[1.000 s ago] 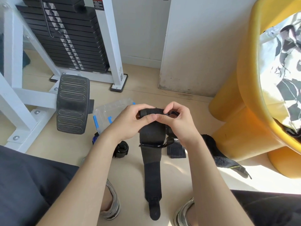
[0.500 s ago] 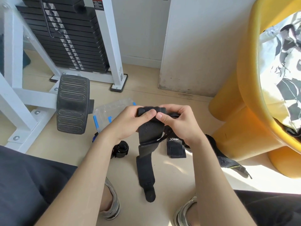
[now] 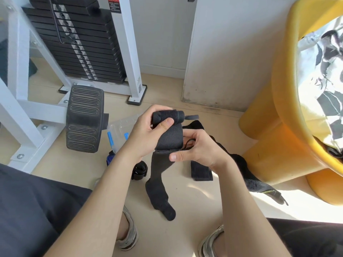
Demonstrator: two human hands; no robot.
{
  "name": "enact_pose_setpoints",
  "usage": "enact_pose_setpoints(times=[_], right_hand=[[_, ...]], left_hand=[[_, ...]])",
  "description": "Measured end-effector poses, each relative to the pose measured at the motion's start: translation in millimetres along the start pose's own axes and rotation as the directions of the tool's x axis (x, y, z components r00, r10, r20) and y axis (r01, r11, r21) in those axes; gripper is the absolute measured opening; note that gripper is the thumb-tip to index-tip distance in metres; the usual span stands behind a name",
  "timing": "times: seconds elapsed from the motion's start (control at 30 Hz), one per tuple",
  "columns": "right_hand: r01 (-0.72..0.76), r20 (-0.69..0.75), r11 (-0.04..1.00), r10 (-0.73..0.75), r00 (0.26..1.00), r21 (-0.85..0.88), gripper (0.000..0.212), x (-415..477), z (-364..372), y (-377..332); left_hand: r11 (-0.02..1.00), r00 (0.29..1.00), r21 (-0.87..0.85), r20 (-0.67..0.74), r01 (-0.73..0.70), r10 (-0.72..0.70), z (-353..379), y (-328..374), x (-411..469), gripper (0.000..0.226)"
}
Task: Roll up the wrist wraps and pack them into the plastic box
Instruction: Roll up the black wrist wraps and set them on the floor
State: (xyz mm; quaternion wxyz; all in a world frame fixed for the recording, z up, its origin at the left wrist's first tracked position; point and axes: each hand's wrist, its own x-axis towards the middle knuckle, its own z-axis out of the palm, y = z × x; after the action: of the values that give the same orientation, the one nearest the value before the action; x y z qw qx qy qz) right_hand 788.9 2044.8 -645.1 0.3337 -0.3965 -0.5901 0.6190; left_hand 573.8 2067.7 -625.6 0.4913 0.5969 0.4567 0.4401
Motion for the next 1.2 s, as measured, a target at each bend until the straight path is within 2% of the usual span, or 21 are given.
enact_pose_setpoints(times=[0.17, 0.3, 0.37, 0.47, 0.53, 0.6, 0.67, 0.73, 0.77, 0.8, 0.87, 0.97, 1.07, 1.2], right_hand=[[0.018, -0.198, 0.997, -0.034, 0.980, -0.081, 0.027, 5.8, 3.3, 1.8], [0.022, -0.295, 0.992, -0.057, 0.954, -0.120, 0.012, 10.3, 6.0, 4.3], [0.010, -0.313, 0.992, -0.050, 0.948, -0.128, 0.009, 10.2, 8.7, 3.3], [-0.020, -0.357, 0.993, -0.021, 0.934, -0.112, 0.011, 9.8, 10.2, 4.7], [-0.039, -0.409, 0.995, -0.001, 0.913, -0.089, 0.019, 11.3, 9.3, 2.5], [-0.053, -0.418, 0.995, 0.014, 0.908, -0.081, 0.022, 12.9, 7.7, 0.2], [-0.046, -0.396, 0.998, 0.026, 0.918, -0.040, 0.010, 12.8, 6.3, -0.4], [-0.049, -0.379, 0.997, 0.023, 0.925, -0.058, 0.018, 11.5, 7.3, 0.6], [-0.060, -0.371, 0.997, 0.039, 0.928, -0.046, 0.013, 12.0, 6.2, 2.5], [-0.065, -0.361, 0.998, 0.058, 0.931, -0.008, 0.008, 11.7, 5.9, 2.0], [-0.051, -0.340, 0.996, 0.074, 0.938, 0.076, 0.015, 10.8, 5.1, 2.3], [-0.040, -0.388, 0.990, 0.091, 0.917, 0.138, 0.015, 9.6, 5.1, 0.3], [-0.043, -0.423, 0.985, 0.112, 0.899, 0.170, 0.014, 9.2, 4.8, -2.9], [-0.006, -0.466, 0.987, 0.082, 0.881, 0.162, 0.010, 8.3, 4.3, -12.6]], left_hand=[[0.998, 0.992, -0.026, 0.105, -0.060, 0.062, 1.0, 3.2, -0.6, 0.034], [0.999, 0.993, -0.048, 0.119, -0.004, 0.010, 3.2, 4.4, -0.1, 0.036], [0.999, 0.996, -0.027, 0.090, 0.020, -0.017, 4.3, 5.2, 0.2, 0.031], [0.998, 0.998, 0.061, 0.050, -0.033, 0.030, 6.4, 4.4, 0.2, 0.020], [0.991, 0.998, 0.119, 0.017, -0.059, 0.057, 9.0, 3.1, 0.1, 0.026], [0.988, 0.999, 0.147, -0.014, -0.037, 0.040, 12.1, 3.7, -0.5, 0.048], [0.987, 0.998, 0.163, -0.068, 0.011, 0.000, 13.7, 5.0, -0.4, 0.057], [0.979, 0.996, 0.201, -0.088, 0.010, 0.008, 14.1, 5.5, 0.1, 0.048], [0.972, 0.996, 0.234, -0.086, -0.001, 0.022, 13.8, 5.3, -0.1, 0.043], [0.965, 0.996, 0.263, -0.083, -0.010, 0.033, 13.5, 5.1, -0.6, 0.041], [0.955, 0.997, 0.296, -0.068, -0.018, 0.040, 12.5, 4.1, -1.8, 0.038], [0.949, 0.999, 0.314, -0.006, -0.042, 0.046, 12.9, 4.1, -2.9, 0.037], [0.973, 0.998, 0.223, -0.028, -0.056, 0.063, 11.7, 5.0, -1.5, 0.039], [0.994, 0.997, -0.108, -0.078, -0.009, 0.000, 7.7, 6.3, 1.1, 0.043]])
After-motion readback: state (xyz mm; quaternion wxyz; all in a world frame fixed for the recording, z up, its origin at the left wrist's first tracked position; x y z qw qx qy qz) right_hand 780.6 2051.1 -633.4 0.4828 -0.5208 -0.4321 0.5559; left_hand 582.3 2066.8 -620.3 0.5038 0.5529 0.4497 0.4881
